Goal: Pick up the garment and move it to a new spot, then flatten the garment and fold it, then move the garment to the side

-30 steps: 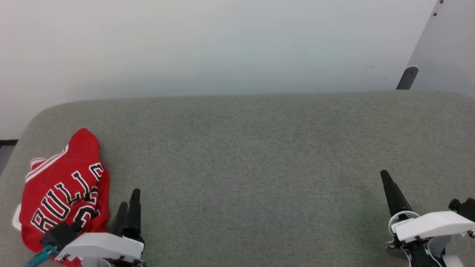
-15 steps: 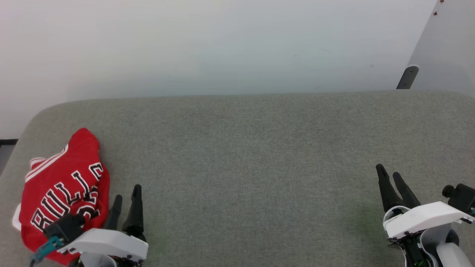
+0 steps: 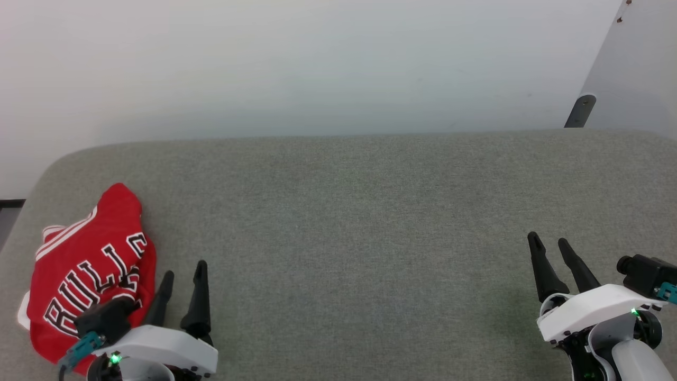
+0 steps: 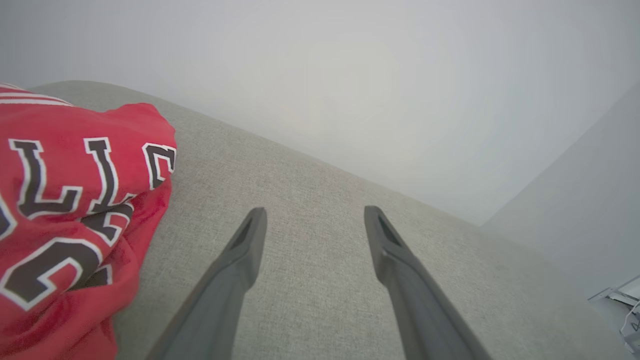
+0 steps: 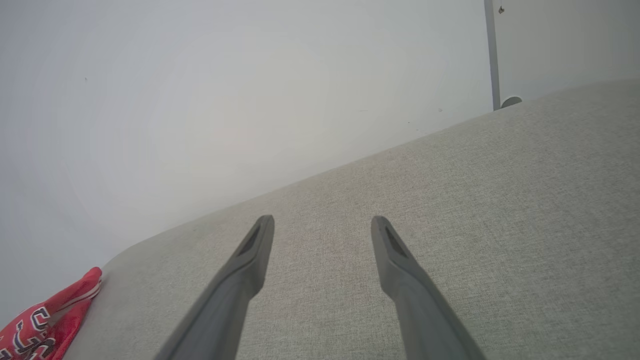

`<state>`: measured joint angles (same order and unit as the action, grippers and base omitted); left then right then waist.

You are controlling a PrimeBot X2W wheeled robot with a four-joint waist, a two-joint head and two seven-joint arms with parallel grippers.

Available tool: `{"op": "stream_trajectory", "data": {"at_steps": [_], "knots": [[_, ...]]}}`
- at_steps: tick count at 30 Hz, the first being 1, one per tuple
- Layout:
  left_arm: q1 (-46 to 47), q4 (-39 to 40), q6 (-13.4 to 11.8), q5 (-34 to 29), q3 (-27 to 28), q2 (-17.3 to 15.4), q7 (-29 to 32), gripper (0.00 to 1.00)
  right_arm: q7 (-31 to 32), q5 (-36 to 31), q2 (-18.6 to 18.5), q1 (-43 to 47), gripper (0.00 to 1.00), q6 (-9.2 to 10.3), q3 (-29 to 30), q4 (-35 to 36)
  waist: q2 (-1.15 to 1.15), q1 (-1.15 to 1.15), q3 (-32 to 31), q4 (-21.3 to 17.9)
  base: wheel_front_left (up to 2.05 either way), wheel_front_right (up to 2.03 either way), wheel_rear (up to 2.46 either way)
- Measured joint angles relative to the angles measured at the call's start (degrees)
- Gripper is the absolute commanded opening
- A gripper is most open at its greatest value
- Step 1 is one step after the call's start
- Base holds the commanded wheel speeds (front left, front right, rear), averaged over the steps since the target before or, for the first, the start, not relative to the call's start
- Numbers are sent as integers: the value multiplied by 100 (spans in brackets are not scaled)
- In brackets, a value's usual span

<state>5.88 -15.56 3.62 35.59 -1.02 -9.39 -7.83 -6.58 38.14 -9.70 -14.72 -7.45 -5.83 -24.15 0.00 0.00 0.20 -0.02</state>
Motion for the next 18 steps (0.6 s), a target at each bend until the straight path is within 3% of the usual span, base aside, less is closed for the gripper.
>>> {"op": "stream_trajectory", "data": {"at_steps": [18], "knots": [[69, -137, 92, -1073, 48, -13, -253, 100, -201, -991, -63, -112, 100, 0, 20, -142, 0, 0, -35, -31, 0, 0, 0]]}}
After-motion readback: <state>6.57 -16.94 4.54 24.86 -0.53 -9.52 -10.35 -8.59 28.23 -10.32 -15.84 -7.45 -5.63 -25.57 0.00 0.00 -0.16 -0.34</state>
